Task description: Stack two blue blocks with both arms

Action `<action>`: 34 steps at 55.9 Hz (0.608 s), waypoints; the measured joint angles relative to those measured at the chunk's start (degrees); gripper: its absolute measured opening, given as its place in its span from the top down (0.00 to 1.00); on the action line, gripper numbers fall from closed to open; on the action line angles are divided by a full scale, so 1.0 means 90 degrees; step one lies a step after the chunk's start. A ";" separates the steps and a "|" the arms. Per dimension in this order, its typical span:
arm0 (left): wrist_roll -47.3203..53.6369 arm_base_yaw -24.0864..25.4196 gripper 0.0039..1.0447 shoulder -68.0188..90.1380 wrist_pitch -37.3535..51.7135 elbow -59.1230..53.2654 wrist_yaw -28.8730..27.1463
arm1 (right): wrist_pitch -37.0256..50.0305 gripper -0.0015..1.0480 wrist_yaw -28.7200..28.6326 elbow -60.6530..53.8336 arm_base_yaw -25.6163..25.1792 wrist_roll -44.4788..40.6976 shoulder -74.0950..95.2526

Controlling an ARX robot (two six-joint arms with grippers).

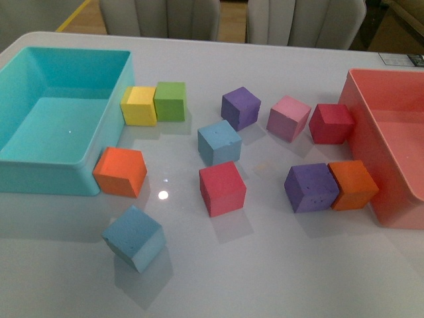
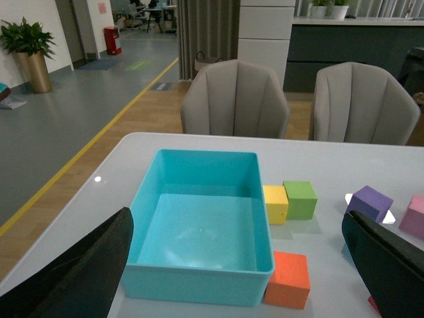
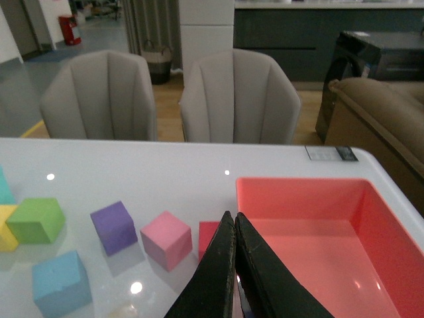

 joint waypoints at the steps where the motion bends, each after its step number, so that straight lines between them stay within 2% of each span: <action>1: 0.0000 0.0000 0.08 0.0002 0.0000 0.0000 0.0000 | -0.0051 0.98 -0.0002 -0.0070 -0.0024 0.0000 -0.0078; 11: 0.0002 0.0000 0.08 0.0000 0.0000 0.0000 0.0000 | -0.0554 0.98 -0.0187 -0.0444 -0.0192 0.0002 -0.1008; 15: 0.0000 0.0000 0.08 0.0002 0.0000 0.0000 0.0000 | -0.0850 0.98 -0.0624 -0.0573 -0.0500 0.0002 -0.1401; 20: 0.0002 0.0000 0.08 0.0000 0.0000 0.0000 0.0000 | -0.1197 0.98 -0.0641 -0.0699 -0.0675 0.0005 -0.1872; 34: 0.0000 0.0000 0.08 0.0002 -0.0002 0.0000 0.0000 | -0.2242 0.98 -0.0670 -0.0930 -0.0685 0.0005 -0.3160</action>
